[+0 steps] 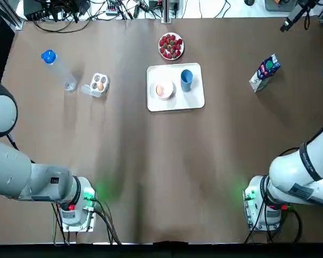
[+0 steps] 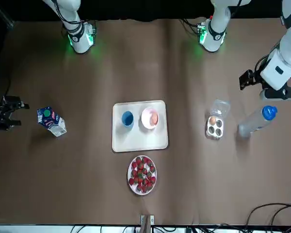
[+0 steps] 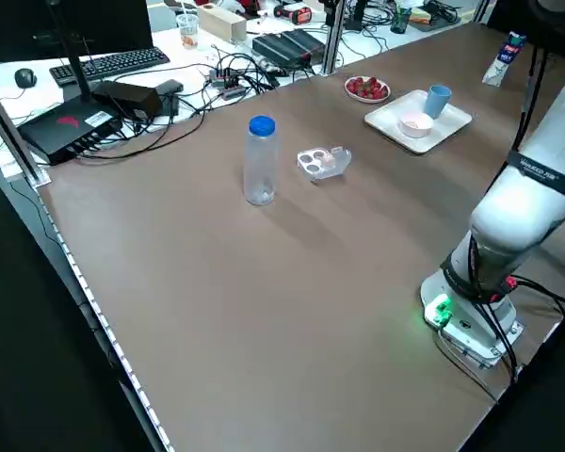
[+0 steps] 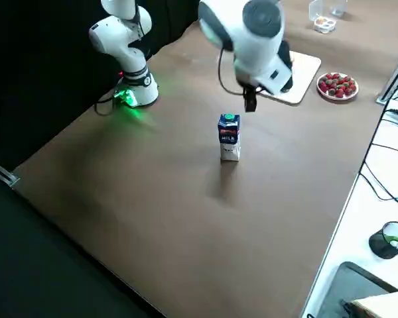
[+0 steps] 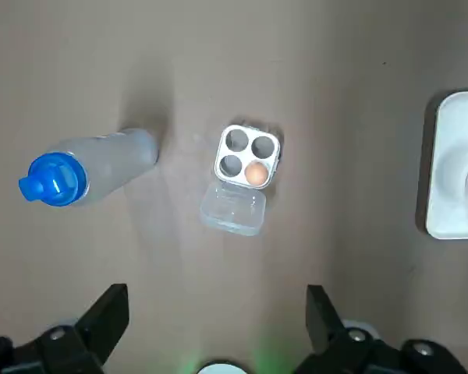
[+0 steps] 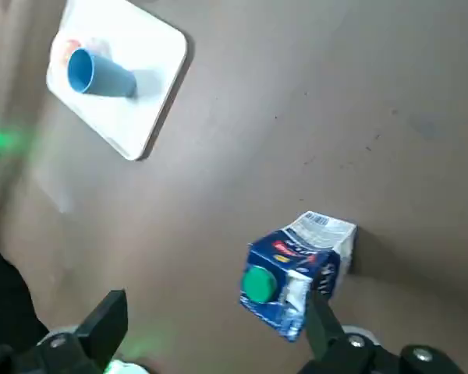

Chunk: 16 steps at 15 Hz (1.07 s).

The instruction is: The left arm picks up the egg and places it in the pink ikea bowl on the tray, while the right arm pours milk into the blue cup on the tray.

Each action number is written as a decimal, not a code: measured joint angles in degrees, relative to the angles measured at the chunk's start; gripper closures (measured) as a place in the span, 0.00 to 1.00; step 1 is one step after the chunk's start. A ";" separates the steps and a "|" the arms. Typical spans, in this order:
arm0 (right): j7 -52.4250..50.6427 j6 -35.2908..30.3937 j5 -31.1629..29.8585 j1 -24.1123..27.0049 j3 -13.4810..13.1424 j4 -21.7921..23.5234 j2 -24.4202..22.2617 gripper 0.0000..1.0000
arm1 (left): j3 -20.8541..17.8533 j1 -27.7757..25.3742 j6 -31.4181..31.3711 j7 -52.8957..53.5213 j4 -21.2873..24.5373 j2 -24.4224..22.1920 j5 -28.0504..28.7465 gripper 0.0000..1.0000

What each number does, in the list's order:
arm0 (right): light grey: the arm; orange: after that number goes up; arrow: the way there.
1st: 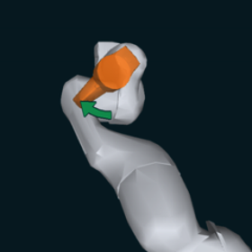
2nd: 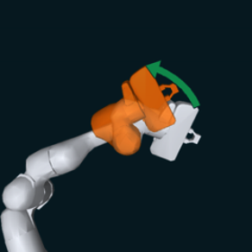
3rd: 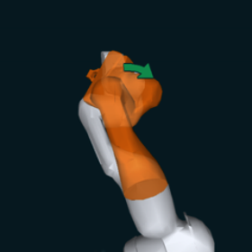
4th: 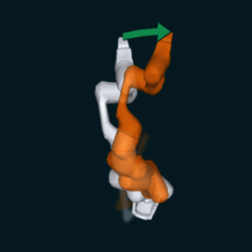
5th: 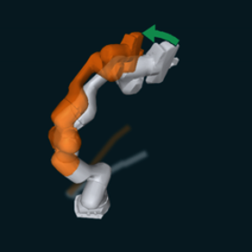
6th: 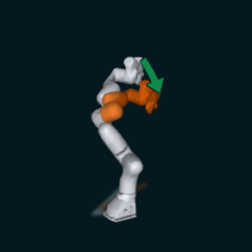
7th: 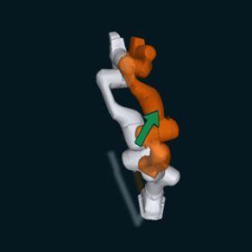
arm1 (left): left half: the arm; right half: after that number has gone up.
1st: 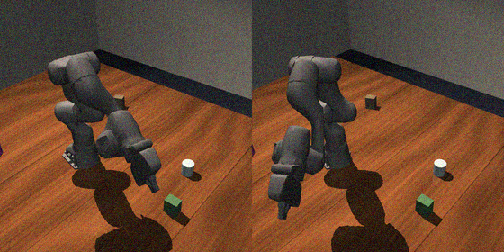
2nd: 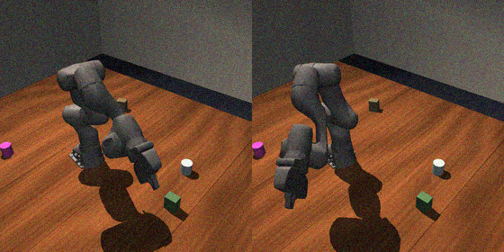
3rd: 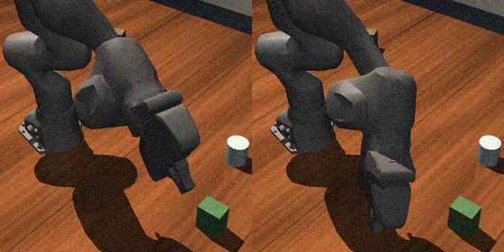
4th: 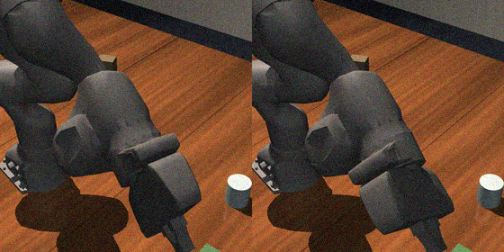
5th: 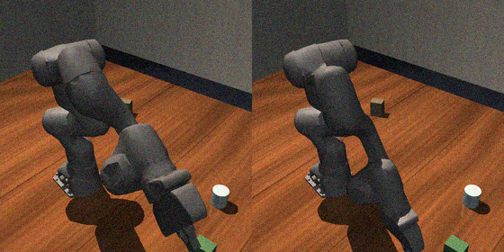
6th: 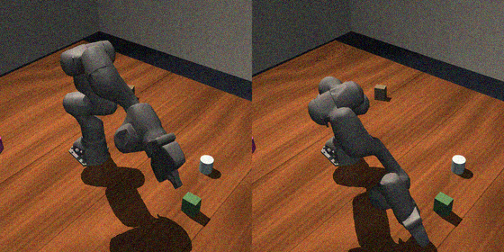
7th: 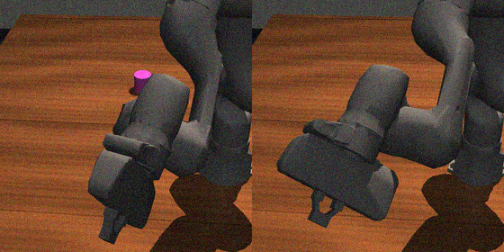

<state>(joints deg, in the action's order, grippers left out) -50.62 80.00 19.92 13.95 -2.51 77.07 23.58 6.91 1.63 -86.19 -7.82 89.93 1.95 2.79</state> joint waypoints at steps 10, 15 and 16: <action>35.69 1.71 -14.52 -14.84 0.24 -0.03 -5.09 0.00 | 0.46 -0.01 0.00 -0.29 0.00 0.00 0.00 0.00; 42.35 1.83 -14.55 -18.73 0.40 0.57 -10.03 0.00 | 1.75 -0.06 0.02 -0.85 0.00 0.00 0.00 0.00; 42.59 1.98 -14.58 -19.10 0.39 1.28 -11.45 0.00 | 1.74 -0.17 0.02 -0.85 0.00 0.00 0.00 0.00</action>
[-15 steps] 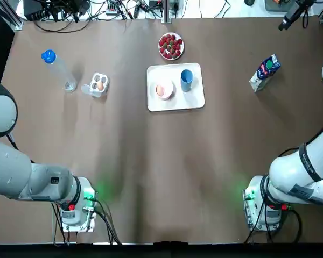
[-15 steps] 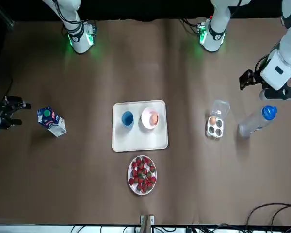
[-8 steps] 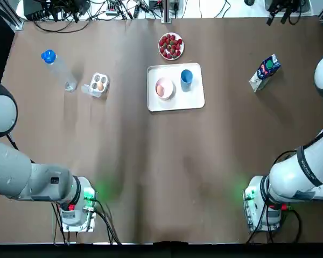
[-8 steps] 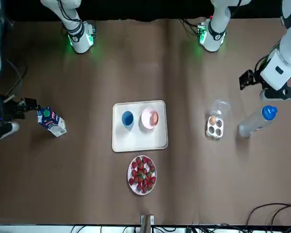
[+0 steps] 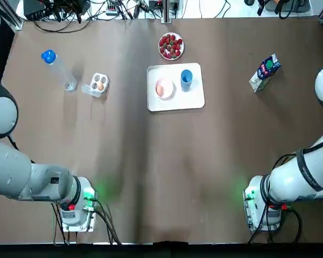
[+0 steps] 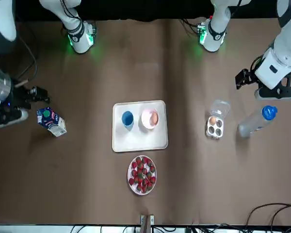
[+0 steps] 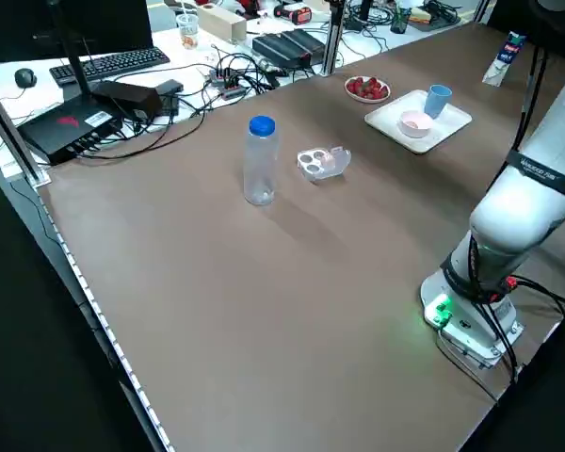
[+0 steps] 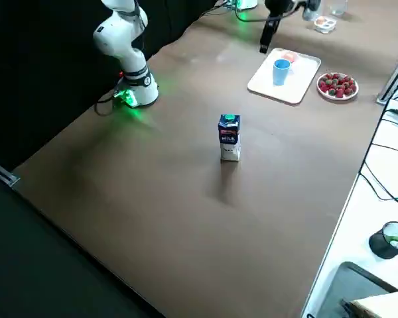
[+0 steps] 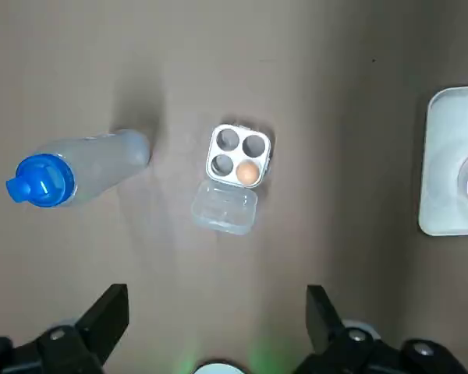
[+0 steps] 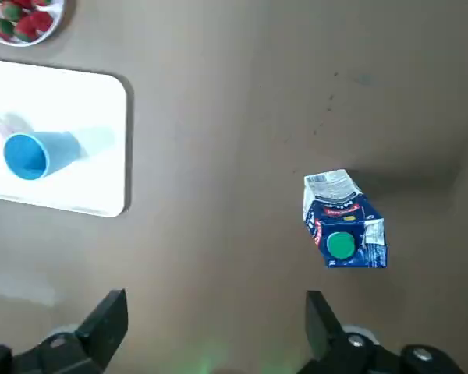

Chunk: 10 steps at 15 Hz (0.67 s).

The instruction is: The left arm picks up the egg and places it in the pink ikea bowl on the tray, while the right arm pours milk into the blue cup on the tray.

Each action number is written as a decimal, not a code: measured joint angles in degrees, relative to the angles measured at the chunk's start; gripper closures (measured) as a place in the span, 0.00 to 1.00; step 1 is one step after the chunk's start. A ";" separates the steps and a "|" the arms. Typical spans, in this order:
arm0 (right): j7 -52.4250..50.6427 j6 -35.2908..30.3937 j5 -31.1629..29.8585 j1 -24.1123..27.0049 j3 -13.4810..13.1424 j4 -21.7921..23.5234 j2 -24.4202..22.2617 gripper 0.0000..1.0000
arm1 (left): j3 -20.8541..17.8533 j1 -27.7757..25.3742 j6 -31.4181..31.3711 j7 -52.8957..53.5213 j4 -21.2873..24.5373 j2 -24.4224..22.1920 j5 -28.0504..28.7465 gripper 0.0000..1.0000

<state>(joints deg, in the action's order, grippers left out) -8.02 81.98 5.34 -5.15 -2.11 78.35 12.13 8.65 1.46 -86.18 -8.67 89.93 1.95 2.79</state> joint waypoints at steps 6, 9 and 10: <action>4.17 4.46 -0.07 -0.06 -0.36 11.47 -10.92 0.00 | -0.04 -0.12 0.00 0.02 0.00 -0.01 0.00 0.00; 4.51 7.14 -0.10 -0.04 -0.53 17.08 -14.65 0.00 | -0.05 -0.12 0.00 0.02 -0.02 -0.01 0.00 0.00; 4.69 7.89 -0.11 0.00 -0.61 18.91 -15.86 0.00 | -0.06 -0.13 0.00 0.02 -0.03 -0.01 0.00 0.00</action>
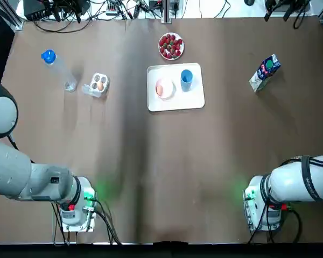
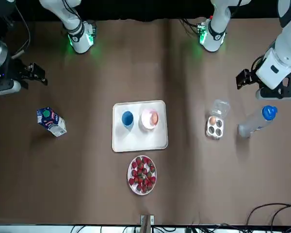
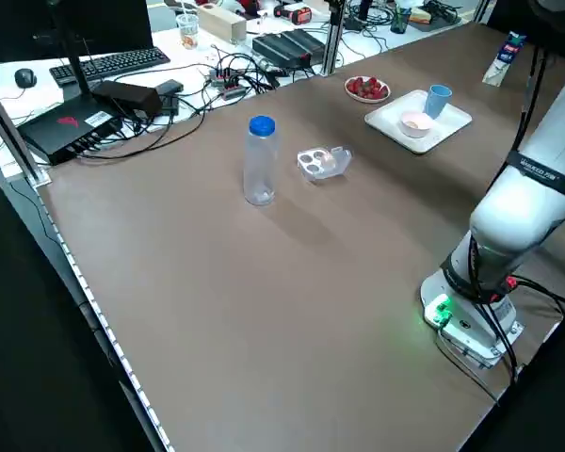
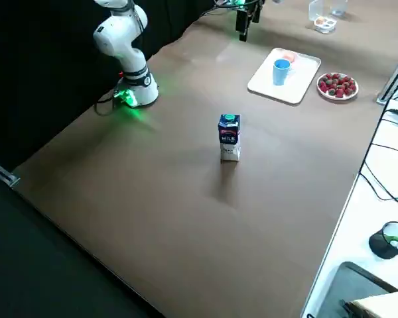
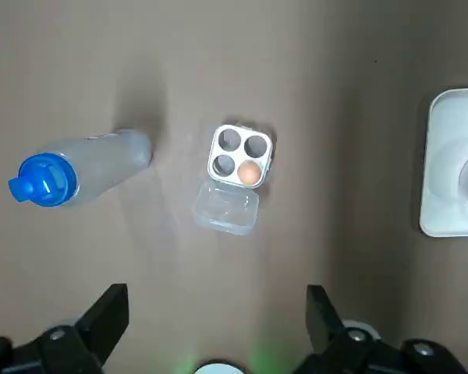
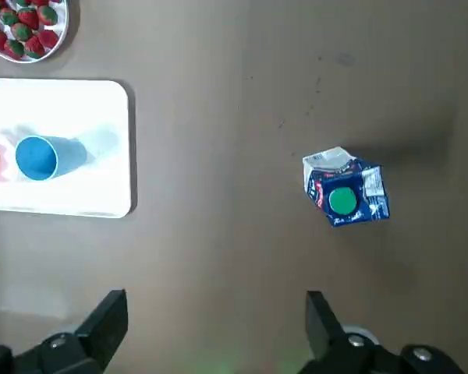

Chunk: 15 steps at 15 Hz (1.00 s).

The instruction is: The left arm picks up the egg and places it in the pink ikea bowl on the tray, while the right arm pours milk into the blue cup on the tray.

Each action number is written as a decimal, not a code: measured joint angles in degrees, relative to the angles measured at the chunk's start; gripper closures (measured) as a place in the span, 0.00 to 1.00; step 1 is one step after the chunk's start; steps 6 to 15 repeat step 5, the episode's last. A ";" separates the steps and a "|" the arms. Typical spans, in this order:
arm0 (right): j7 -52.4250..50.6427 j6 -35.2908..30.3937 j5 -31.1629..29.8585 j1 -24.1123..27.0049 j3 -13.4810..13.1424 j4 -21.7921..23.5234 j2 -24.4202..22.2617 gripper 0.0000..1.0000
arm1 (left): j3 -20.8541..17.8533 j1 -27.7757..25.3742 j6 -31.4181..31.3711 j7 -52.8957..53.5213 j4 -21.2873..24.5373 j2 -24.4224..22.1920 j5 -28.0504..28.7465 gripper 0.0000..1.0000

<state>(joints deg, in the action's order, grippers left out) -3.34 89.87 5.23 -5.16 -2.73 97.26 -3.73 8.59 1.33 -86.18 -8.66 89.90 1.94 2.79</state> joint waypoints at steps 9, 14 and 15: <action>2.78 0.92 -2.70 0.01 0.11 3.38 -2.31 0.00 | -0.12 -0.01 -0.36 0.45 -0.66 -0.01 0.00 0.00; 2.78 0.92 -2.70 0.01 0.11 3.38 -2.31 0.00 | -0.12 -0.01 -0.36 0.45 -0.66 -0.01 0.00 0.00; 2.78 0.92 -2.70 0.01 0.11 3.38 -2.31 0.00 | -0.12 -0.01 -0.36 0.45 -0.66 -0.01 0.00 0.00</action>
